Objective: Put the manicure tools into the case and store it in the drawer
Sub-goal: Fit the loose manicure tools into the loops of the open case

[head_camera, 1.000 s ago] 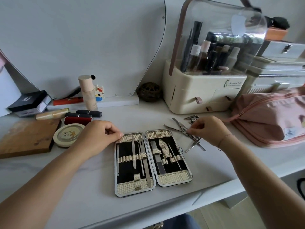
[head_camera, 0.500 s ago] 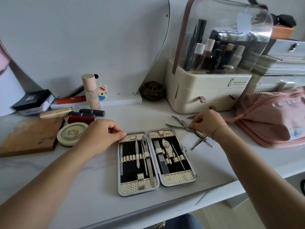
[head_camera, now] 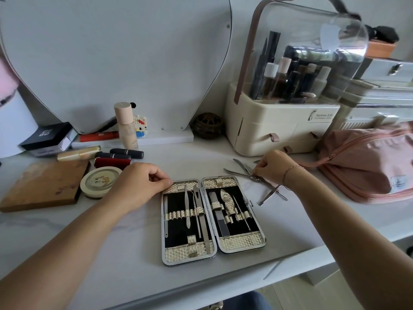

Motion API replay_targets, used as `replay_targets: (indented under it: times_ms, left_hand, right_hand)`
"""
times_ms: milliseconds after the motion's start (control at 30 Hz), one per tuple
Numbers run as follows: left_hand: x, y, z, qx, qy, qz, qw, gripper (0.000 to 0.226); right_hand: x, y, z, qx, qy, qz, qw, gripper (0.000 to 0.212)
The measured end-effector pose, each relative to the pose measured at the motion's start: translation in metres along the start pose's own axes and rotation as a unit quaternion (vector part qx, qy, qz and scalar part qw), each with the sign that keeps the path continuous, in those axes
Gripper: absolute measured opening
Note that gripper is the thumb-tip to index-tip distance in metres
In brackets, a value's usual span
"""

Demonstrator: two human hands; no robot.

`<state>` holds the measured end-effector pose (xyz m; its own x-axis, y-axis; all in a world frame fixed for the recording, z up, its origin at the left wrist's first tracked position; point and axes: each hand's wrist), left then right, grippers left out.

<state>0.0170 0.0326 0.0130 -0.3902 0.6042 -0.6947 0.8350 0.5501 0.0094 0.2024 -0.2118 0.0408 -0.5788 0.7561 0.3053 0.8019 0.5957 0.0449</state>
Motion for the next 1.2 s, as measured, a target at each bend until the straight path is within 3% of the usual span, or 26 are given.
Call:
replay_targets:
  times_ms: [333, 433, 633, 833, 1200]
  left_hand:
    - [0.002, 0.002, 0.0, -0.003, 0.004, 0.002, 1.0, 0.004]
    - [0.001, 0.001, 0.001, -0.004, 0.003, 0.003, 1.0, 0.006]
    - [0.0, -0.001, -0.001, 0.001, 0.003, 0.001, 1.0, 0.005]
    - [0.0, 0.001, 0.0, 0.006, 0.002, -0.005, 1.0, 0.005]
    - [-0.002, -0.002, -0.001, 0.0, 0.006, -0.001, 1.0, 0.007]
  right_hand:
    - [-0.026, 0.0, 0.0, -0.062, 0.158, -0.021, 0.985, 0.018]
    - [-0.023, -0.004, -0.001, -0.074, 0.287, -0.025, 0.955, 0.012]
    - [0.013, -0.02, -0.003, 0.01, 0.44, -0.041, 0.897, 0.014]
    - [0.069, -0.019, 0.012, 0.115, 0.446, -0.058, 0.886, 0.008]
    - [0.093, -0.009, 0.02, 0.112, 0.414, -0.028, 0.903, 0.005]
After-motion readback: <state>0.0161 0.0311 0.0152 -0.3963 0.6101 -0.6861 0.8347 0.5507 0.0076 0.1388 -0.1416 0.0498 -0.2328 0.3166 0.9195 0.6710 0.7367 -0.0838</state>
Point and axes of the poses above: each hand's wrist, its own y-axis towards the middle knuckle, its own z-axis out of the palm, x = y × z, and after that the axes turned 12 degrees about -z, right-handed
